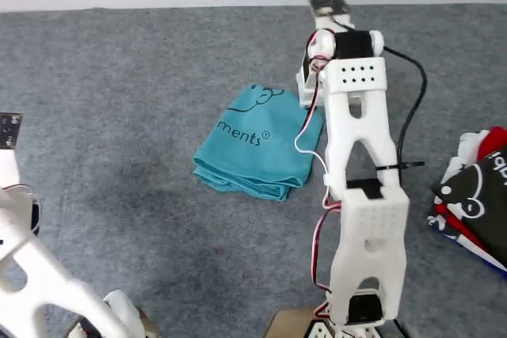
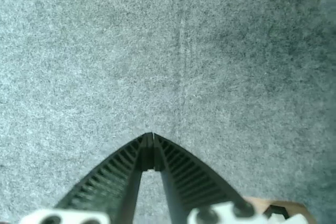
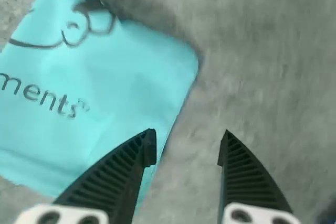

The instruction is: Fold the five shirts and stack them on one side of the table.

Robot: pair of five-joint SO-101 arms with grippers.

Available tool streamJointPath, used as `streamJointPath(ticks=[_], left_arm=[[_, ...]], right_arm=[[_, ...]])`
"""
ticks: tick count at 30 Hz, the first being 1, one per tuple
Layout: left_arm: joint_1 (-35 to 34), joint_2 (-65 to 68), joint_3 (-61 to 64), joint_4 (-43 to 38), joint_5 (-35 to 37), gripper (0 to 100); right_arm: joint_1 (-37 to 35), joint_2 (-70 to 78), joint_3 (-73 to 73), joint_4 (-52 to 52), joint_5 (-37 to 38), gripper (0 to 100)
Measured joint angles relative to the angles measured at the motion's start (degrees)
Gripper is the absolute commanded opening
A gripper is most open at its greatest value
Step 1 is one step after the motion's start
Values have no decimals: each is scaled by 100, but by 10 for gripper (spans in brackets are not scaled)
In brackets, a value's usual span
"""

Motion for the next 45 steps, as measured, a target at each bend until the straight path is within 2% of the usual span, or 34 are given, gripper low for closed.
streamJointPath(ticks=[5,10,12,16,18,28,40,45], left_arm=[[0,0,0,114,0,8],[0,0,0,114,0,8],[0,0,0,114,0,8],[0,0,0,114,0,8],[0,0,0,114,0,8],[0,0,18,114,0,8],[0,0,18,114,0,8],[0,0,18,114,0,8]], right_arm=[[-141,-440,993,0,-879,203],[-404,-440,1178,0,-1081,210],[-475,-387,1178,0,-1143,254],[-545,-88,1178,0,-1530,412],[-624,97,1178,0,-1749,433],[-985,545,1178,-721,-2084,433],[-1029,976,1178,-1495,-2295,431],[-1055,1398,1169,-1785,-2295,336]])
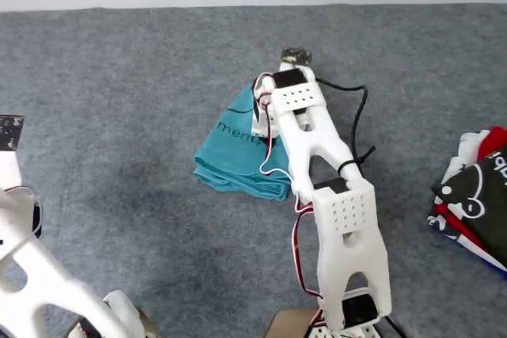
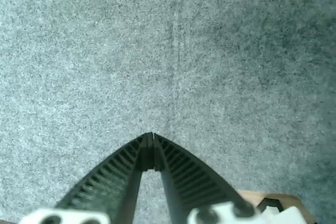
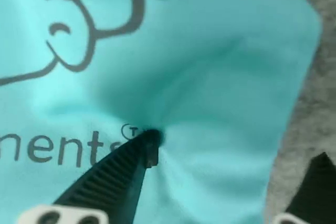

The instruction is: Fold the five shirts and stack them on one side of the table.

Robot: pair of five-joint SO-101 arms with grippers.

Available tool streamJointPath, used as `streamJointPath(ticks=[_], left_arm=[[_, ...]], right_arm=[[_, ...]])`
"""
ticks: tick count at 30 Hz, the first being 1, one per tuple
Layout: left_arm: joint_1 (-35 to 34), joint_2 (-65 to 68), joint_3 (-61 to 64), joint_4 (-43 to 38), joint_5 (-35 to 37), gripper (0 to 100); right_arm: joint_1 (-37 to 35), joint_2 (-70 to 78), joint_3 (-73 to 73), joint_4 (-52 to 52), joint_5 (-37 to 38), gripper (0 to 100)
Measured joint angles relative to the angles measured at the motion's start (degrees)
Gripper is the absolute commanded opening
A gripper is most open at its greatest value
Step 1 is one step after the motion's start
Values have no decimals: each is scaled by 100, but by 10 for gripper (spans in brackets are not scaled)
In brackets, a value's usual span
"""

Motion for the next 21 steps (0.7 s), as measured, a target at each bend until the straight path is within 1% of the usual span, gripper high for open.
streamJointPath(ticks=[8,13,17,21], left_arm=[[0,0,0,0,0,8],[0,0,0,0,0,8],[0,0,26,0,0,8],[0,0,26,0,0,8]], right_arm=[[-9,158,-105,132,97,175],[26,158,-158,378,413,14],[44,158,-158,422,835,8],[53,158,-202,563,958,10]])
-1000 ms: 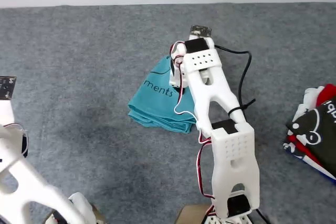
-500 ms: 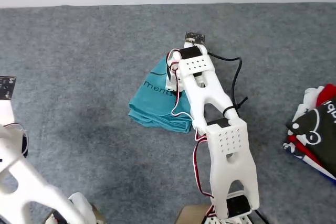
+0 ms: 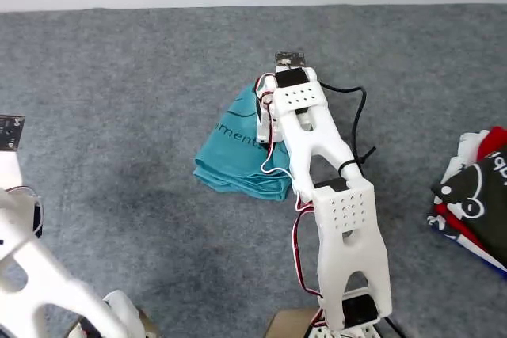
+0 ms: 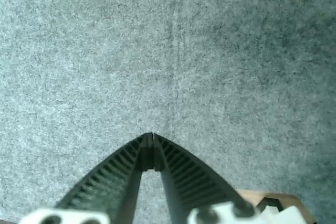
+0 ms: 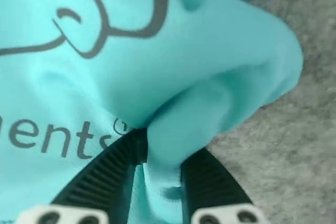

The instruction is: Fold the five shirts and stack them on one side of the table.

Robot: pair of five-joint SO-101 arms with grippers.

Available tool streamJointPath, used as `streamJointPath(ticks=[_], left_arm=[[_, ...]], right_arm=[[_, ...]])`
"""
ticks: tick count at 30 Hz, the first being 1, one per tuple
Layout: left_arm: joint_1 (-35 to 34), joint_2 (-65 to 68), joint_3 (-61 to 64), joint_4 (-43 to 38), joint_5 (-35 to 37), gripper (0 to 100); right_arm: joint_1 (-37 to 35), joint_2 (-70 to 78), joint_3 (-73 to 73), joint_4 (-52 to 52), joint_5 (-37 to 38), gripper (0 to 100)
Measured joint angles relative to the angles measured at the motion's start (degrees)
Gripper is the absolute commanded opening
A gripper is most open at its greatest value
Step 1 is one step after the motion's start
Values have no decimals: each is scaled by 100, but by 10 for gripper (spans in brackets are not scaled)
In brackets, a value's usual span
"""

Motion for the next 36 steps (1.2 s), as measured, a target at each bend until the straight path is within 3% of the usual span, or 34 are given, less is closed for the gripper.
streamJointPath(ticks=[4,7,12,19,36], left_arm=[[0,0,0,0,0,8],[0,0,0,88,0,8],[0,0,0,132,0,8],[0,0,0,132,0,7],[0,0,0,132,0,7]], right_arm=[[18,97,-343,651,132,10],[158,114,-607,1143,642,10],[686,-273,-642,1204,1714,10],[1178,-1380,-642,1204,2295,10],[1591,-2444,-360,1213,2602,10]])
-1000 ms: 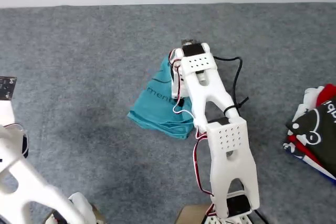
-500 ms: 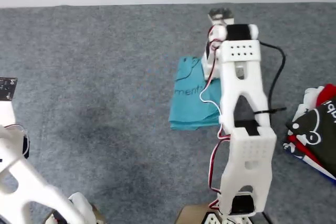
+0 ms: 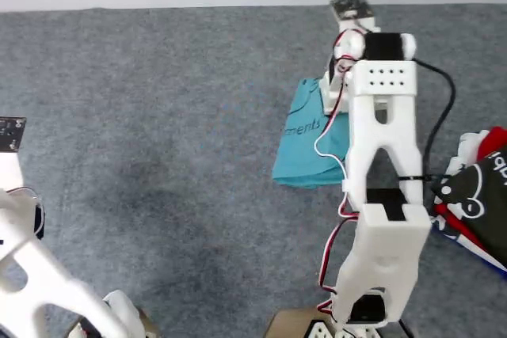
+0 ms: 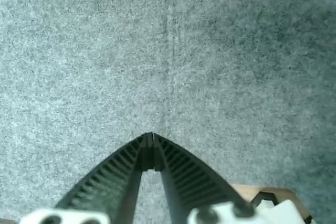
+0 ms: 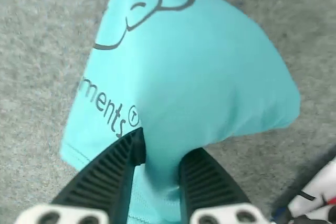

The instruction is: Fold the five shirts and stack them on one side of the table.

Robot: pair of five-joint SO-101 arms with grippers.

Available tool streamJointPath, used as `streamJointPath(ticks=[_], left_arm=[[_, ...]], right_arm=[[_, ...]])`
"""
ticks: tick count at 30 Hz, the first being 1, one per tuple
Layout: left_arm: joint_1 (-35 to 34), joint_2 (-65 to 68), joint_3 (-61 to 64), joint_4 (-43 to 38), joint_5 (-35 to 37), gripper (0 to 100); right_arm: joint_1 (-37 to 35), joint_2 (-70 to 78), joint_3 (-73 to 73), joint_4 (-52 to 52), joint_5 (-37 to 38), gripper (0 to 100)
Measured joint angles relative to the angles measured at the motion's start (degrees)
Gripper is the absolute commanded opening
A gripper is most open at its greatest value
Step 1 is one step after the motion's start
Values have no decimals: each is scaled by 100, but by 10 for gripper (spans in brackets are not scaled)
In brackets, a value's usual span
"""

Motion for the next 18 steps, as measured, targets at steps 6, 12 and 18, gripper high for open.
streamJointPath(ticks=[6,12,18], left_arm=[[0,0,0,0,0,7],[0,0,0,0,0,7],[0,0,0,0,0,7]], right_arm=[[396,-835,264,9,299,10],[1046,-1776,1108,9,791,10],[1934,-2444,1275,9,1248,10]])
